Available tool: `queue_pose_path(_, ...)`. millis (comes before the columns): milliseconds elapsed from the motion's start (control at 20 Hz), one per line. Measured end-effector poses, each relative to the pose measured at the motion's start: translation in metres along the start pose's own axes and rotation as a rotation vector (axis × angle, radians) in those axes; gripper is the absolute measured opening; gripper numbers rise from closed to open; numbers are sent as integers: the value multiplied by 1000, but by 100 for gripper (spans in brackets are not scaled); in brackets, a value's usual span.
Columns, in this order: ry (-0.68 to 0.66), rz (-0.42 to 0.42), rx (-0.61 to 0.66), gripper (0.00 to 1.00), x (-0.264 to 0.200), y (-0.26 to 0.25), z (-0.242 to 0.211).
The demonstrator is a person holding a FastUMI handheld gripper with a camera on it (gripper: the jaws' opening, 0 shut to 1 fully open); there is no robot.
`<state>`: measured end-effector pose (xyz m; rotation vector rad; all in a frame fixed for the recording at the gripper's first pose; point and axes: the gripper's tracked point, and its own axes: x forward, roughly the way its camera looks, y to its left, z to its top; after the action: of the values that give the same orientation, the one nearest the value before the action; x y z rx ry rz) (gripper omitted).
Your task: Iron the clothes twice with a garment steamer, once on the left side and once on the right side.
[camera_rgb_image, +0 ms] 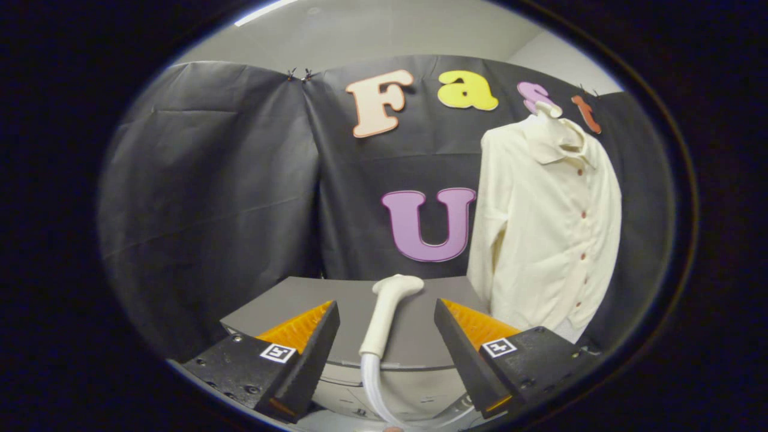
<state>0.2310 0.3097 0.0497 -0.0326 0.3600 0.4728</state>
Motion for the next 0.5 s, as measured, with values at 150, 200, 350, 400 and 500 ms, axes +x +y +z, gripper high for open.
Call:
queue_pose_path(150, 31, -32, -14, 97, 35, -3, -1)
queue_pose_path(200, 46, -42, -23, 97, 46, -3, -4)
queue_pose_path(350, 73, -64, -35, 98, 76, -5, -16)
queue_pose_path(400, 92, -70, -46, 97, 84, -6, -25)
queue_pose_path(500, 147, -82, -79, 97, 100, -7, -48)
